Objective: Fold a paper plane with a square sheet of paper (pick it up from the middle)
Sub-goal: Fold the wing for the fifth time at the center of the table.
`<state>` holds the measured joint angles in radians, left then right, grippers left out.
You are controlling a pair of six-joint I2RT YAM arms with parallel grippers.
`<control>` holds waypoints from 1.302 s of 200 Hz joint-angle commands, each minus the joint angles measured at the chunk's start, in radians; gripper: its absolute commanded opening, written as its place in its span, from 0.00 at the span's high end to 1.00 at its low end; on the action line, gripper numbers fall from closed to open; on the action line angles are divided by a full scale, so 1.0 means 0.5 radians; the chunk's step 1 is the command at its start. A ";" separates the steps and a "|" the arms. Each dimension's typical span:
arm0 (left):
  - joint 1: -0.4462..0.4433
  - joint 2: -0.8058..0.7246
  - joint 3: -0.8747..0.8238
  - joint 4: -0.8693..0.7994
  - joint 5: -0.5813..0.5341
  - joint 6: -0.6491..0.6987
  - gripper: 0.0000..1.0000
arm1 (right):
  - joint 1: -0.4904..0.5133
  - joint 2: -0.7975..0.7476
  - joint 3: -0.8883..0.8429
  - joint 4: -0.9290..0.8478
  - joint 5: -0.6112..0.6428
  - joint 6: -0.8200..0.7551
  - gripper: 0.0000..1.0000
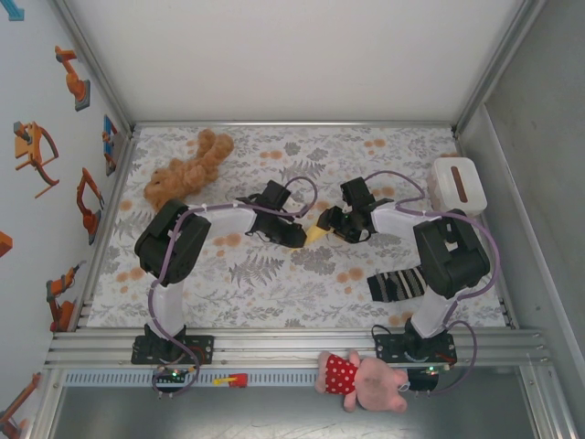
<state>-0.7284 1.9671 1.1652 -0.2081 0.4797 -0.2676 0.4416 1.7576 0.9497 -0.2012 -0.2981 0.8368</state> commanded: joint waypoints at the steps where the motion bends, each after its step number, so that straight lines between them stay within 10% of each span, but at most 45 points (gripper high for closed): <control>1: 0.013 -0.052 -0.056 0.063 0.034 -0.035 0.84 | -0.008 0.157 -0.038 -0.069 0.197 -0.044 0.39; 175: 0.028 -0.100 -0.186 0.265 0.014 -0.035 0.90 | -0.013 -0.306 -0.112 0.066 0.083 -0.242 0.37; 260: -0.133 -0.322 -0.288 0.332 -0.626 0.133 0.91 | -0.118 -0.605 -0.346 0.224 0.192 -0.028 0.37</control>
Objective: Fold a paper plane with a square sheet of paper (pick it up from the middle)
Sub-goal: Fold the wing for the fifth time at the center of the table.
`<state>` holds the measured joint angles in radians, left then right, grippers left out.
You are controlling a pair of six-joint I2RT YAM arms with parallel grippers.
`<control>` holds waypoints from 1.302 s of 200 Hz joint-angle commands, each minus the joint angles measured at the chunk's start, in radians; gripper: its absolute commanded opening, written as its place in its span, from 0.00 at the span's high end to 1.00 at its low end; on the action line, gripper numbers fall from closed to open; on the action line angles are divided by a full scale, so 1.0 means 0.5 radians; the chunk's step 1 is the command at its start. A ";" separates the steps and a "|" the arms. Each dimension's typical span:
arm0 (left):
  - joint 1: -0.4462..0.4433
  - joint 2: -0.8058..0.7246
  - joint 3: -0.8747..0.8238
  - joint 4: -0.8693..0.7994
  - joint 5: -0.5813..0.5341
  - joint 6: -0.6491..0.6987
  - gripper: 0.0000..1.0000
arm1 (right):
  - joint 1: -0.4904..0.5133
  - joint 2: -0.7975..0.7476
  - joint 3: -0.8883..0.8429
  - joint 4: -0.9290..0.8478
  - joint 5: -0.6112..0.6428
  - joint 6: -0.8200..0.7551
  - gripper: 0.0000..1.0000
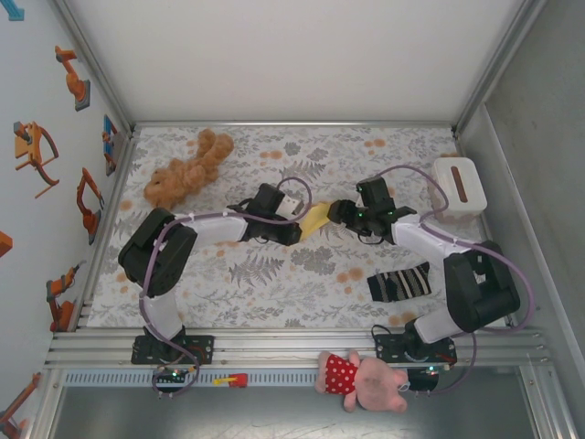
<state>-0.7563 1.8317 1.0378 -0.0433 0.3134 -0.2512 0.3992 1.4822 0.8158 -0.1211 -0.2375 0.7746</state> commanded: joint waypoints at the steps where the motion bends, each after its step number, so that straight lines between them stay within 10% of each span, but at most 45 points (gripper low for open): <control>1: -0.080 -0.052 -0.034 0.002 -0.299 0.102 0.91 | -0.036 -0.056 -0.081 0.066 0.072 0.101 0.37; 103: -0.337 0.110 0.072 -0.120 -0.789 0.284 0.91 | -0.082 -0.021 -0.178 0.110 0.070 0.250 0.39; 260: -0.235 0.194 0.181 -0.244 -0.196 0.279 0.92 | -0.095 0.081 -0.192 0.192 -0.066 0.172 0.41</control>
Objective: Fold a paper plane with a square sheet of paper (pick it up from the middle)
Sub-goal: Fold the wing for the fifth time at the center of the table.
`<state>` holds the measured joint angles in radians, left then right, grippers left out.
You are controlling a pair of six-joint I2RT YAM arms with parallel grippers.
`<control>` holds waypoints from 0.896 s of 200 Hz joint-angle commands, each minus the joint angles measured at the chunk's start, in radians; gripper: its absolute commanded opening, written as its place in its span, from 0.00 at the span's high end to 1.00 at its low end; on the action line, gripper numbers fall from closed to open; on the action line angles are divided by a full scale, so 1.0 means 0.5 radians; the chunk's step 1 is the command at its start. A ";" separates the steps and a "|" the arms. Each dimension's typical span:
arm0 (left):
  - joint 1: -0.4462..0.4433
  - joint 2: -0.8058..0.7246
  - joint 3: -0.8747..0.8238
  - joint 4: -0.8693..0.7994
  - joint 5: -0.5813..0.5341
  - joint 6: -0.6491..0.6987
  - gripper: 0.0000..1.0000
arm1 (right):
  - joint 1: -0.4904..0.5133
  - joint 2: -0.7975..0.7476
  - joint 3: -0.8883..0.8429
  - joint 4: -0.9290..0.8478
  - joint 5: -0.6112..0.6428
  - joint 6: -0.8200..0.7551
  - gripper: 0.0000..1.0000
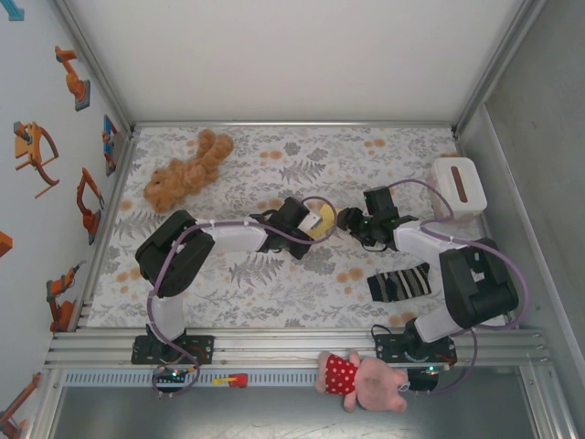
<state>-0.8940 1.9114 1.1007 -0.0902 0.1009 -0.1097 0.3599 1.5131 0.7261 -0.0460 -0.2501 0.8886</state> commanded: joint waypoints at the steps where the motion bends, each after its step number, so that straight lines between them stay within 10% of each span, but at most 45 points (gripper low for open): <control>1: 0.040 0.034 0.056 -0.150 0.236 -0.004 0.92 | -0.017 0.020 -0.012 0.042 -0.042 -0.061 0.41; 179: 0.204 0.245 0.346 -0.487 0.788 -0.077 0.92 | 0.068 0.218 0.021 0.100 -0.242 -0.327 0.38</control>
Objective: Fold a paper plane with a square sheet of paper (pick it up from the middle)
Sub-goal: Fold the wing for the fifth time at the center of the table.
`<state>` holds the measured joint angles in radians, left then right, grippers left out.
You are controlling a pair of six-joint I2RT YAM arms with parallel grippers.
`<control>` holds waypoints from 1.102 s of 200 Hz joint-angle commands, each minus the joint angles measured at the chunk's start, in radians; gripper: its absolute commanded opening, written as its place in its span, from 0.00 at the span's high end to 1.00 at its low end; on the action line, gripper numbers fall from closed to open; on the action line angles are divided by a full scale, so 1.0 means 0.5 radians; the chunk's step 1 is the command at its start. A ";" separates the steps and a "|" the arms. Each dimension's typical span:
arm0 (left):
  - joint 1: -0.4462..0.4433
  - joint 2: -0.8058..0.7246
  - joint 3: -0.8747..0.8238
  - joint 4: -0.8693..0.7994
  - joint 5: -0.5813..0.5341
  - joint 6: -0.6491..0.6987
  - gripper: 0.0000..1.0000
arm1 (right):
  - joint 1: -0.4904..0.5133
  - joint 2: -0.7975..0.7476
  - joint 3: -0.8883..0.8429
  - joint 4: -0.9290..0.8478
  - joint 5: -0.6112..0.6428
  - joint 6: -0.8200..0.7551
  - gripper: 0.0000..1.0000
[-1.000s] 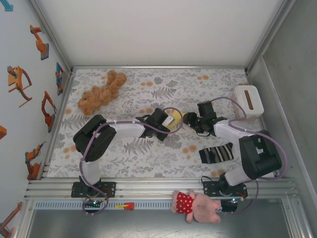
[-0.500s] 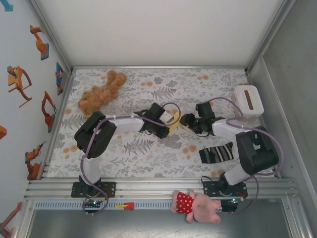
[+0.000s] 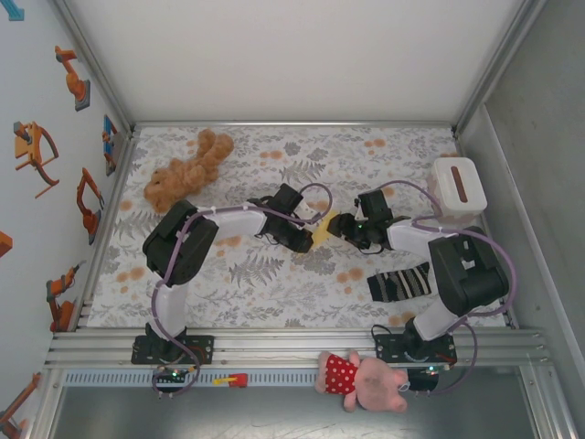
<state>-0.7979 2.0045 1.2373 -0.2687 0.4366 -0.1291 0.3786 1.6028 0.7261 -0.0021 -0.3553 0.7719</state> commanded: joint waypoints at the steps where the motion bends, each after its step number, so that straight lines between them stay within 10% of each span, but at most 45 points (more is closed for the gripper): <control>1: 0.012 0.061 0.075 -0.131 0.119 -0.039 0.92 | 0.031 0.040 0.022 0.013 -0.032 -0.096 0.38; 106: 0.025 0.115 0.135 -0.218 0.152 -0.045 0.91 | 0.116 0.177 0.168 -0.273 0.288 -0.031 0.33; 220: 0.058 -0.063 0.032 -0.016 0.213 -0.183 0.77 | 0.115 0.287 0.216 -0.404 0.403 -0.041 0.55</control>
<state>-0.7773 2.0274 1.2747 -0.3065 0.5152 -0.1871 0.4328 1.6733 0.8467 -0.1875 -0.2115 0.7658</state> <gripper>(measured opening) 0.224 0.462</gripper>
